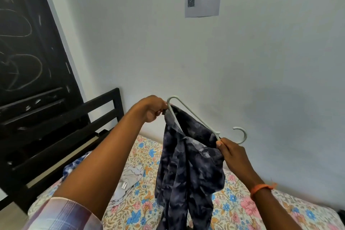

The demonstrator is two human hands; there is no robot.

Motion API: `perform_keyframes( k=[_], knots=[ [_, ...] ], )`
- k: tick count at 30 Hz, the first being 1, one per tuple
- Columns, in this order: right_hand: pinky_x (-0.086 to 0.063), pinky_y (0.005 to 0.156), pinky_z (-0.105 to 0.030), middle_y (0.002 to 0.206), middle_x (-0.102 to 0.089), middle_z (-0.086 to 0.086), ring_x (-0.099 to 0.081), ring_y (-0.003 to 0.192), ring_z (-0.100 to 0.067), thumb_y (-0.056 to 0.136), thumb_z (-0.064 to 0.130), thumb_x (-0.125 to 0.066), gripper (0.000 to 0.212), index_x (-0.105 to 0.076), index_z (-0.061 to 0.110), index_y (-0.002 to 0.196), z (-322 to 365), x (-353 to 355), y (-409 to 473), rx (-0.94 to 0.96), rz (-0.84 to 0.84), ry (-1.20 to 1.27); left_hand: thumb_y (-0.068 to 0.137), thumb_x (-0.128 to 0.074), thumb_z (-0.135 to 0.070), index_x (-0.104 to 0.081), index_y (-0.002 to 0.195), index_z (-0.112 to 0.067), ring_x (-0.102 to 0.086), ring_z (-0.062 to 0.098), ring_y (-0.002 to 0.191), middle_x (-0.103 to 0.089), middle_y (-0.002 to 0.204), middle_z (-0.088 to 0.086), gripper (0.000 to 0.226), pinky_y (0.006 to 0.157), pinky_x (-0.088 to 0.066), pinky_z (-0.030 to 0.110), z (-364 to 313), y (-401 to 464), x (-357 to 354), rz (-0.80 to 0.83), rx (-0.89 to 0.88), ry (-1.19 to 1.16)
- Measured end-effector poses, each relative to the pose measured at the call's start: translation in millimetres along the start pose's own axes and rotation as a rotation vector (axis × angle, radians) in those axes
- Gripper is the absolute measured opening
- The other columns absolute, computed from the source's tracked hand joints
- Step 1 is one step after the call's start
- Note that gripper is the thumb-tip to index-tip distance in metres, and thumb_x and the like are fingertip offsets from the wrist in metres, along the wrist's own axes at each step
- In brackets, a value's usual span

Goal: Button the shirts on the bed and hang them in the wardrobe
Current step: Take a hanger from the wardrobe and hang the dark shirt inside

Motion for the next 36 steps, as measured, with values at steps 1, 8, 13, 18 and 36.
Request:
perform_keyframes(
  k=[1,8,13,18,36],
  knots=[
    [-0.032,0.055,-0.024,0.06,-0.051,0.002,-0.048,0.058,-0.009,0.102,0.031,-0.049,0.031,-0.047,0.027,0.071,-1,1,0,0.0,0.003,0.002,0.1,-0.042,-0.005,-0.063,0.085,-0.007,-0.041,0.012,0.064,-0.053,0.078,0.004,0.027,0.059,-0.033,0.022,3,4,-2,0.032,0.026,-0.014],
    [-0.039,0.059,-0.021,0.064,-0.063,0.008,-0.06,0.067,-0.007,0.099,0.022,-0.057,0.028,-0.064,0.021,0.073,-7,2,6,-0.006,0.016,0.028,0.107,-0.032,-0.038,-0.061,0.1,0.0,-0.062,0.024,0.077,-0.065,0.09,0.016,0.048,0.064,-0.051,0.027,12,6,-23,0.048,-0.04,-0.129],
    [-0.042,0.06,-0.018,0.066,-0.066,0.014,-0.062,0.07,-0.002,0.098,0.024,-0.058,0.026,-0.069,0.026,0.074,-3,9,13,0.027,0.013,-0.006,0.076,-0.021,-0.087,-0.061,0.094,-0.005,-0.063,0.016,0.058,-0.063,0.064,0.006,0.093,0.064,-0.051,0.024,21,15,-16,0.277,-0.044,-0.283],
    [-0.052,0.064,-0.038,0.067,-0.066,0.01,-0.062,0.066,-0.006,0.097,0.031,-0.056,0.025,-0.067,0.032,0.075,-2,13,17,0.052,0.012,-0.022,0.09,-0.044,-0.064,-0.062,0.098,-0.012,-0.059,0.017,0.064,-0.063,0.081,0.013,0.056,0.07,-0.049,0.026,26,19,-11,0.229,-0.202,-0.299],
    [-0.058,0.088,-0.028,0.096,-0.077,0.001,-0.072,0.097,-0.019,0.089,0.006,-0.069,0.019,-0.077,0.02,0.099,-13,27,-2,-0.151,-0.13,0.585,0.096,-0.053,-0.035,-0.066,0.09,-0.008,-0.045,0.006,0.065,-0.055,0.072,-0.004,0.031,0.066,-0.032,0.022,46,3,1,0.499,-0.263,0.038]
  ],
)
Point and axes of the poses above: each hand's wrist, its own y-axis towards the middle knuckle, its own x-axis out of the back of the hand, z = x × y, the point moved 2 cm from there along y, towards the middle knuckle
